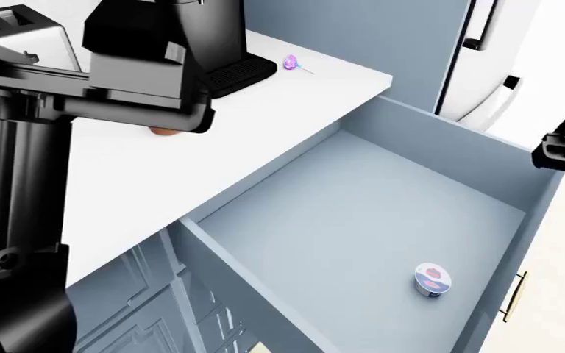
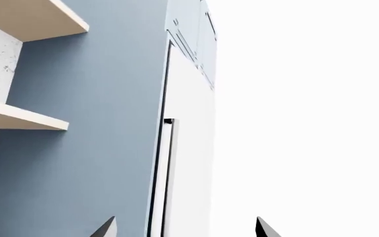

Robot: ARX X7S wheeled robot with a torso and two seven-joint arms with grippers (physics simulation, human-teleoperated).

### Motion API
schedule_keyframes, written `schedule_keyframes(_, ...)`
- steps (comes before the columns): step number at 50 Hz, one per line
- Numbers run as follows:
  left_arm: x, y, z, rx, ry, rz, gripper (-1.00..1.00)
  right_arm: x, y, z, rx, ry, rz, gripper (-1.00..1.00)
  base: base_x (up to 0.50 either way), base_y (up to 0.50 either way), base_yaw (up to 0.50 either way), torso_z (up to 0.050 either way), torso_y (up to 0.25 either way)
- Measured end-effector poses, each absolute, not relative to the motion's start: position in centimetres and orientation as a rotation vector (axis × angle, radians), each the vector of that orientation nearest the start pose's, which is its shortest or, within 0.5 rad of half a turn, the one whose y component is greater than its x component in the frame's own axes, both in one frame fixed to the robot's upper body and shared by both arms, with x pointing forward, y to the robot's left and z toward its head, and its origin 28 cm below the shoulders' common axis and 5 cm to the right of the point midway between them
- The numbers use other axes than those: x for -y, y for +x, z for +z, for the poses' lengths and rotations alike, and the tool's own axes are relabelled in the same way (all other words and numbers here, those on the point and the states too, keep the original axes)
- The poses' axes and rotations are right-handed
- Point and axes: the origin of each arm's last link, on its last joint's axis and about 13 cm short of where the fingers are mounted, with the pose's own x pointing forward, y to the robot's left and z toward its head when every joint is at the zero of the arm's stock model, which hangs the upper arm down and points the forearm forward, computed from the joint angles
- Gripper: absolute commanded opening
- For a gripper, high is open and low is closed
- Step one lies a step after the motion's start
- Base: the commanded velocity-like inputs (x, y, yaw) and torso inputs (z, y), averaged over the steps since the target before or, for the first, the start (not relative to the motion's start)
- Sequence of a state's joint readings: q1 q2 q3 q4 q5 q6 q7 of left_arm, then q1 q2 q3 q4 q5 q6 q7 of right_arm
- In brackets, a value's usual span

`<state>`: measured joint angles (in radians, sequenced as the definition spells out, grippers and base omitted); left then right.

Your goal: Close the right drawer.

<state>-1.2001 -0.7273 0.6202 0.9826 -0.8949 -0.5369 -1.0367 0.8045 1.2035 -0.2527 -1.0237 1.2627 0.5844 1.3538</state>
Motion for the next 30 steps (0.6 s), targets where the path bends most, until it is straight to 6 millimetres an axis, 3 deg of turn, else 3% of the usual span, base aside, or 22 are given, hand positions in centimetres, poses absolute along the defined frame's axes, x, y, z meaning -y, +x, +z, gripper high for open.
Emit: schedule_keyframes(30,-18.0,17.7,31.3,0.933,0.068,-0.132,1.0,17.7,16.2,24.6,0.422,-0.145,-0.492,1.0,0.0,0.0,0.0,0.0,0.0)
